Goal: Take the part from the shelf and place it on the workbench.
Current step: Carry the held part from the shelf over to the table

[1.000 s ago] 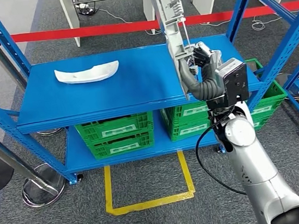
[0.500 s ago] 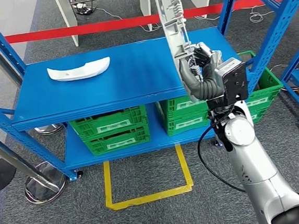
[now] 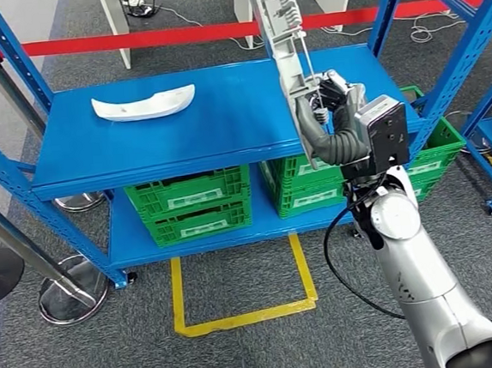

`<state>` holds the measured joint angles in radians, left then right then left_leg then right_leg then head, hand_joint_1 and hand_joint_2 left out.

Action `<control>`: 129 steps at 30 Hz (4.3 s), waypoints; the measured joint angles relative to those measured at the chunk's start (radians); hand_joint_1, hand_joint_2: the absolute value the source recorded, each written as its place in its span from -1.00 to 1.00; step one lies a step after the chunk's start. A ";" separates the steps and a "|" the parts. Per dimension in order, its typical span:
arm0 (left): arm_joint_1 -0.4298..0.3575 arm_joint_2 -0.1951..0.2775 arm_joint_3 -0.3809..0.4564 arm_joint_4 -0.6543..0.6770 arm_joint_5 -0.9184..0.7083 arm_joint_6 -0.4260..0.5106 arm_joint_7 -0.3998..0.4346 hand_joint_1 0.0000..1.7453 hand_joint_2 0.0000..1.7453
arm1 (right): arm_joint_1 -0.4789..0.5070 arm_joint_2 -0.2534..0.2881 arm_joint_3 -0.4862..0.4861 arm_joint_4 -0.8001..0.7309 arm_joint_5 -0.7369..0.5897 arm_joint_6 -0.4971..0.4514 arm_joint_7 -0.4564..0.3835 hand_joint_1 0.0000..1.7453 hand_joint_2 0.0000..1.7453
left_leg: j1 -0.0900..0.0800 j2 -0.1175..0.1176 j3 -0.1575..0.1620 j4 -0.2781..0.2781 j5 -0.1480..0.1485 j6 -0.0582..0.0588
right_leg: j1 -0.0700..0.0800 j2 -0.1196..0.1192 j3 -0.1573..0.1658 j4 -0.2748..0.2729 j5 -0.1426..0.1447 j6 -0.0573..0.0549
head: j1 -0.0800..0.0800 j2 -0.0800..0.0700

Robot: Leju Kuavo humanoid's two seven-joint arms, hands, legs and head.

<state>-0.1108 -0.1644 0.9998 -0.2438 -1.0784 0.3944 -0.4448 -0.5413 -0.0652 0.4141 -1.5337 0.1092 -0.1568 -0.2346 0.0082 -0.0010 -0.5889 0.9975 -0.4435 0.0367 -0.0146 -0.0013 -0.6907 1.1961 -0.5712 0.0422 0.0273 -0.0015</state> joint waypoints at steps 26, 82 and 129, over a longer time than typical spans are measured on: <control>-0.001 0.008 0.000 0.000 0.000 0.001 0.002 -1.00 1.00 | 0.002 0.000 -0.009 0.008 -0.002 0.000 0.000 1.00 1.00 | -0.012 -0.001 0.022 0.010 -0.026 -0.009 | 0.006 -0.002 0.076 -0.183 0.123 -0.022 | -0.007 0.000; -0.002 0.011 0.000 0.000 0.008 0.009 0.011 -1.00 1.00 | 0.005 0.000 -0.039 0.059 0.001 -0.035 -0.006 1.00 1.00 | -0.008 -0.001 -0.110 0.215 -0.098 -0.046 | 0.000 -0.002 0.115 -0.197 0.094 -0.040 | -0.009 0.000; -0.003 0.015 0.001 0.000 0.008 0.019 -0.008 -1.00 1.00 | 0.021 0.003 -0.058 0.059 0.030 -0.073 -0.027 1.00 1.00 | -0.009 0.001 0.028 -0.008 -0.017 0.003 | 0.003 0.000 -0.054 0.088 -0.007 0.003 | -0.002 0.000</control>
<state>-0.1140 -0.1495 1.0005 -0.2438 -1.0708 0.4135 -0.4528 -0.5207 -0.0623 0.3558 -1.4752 0.1392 -0.2296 -0.2615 -0.0003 0.0001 -0.5611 0.9893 -0.4601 0.0397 -0.0120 -0.0013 -0.7446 1.2842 -0.5784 0.0452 0.0251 -0.0015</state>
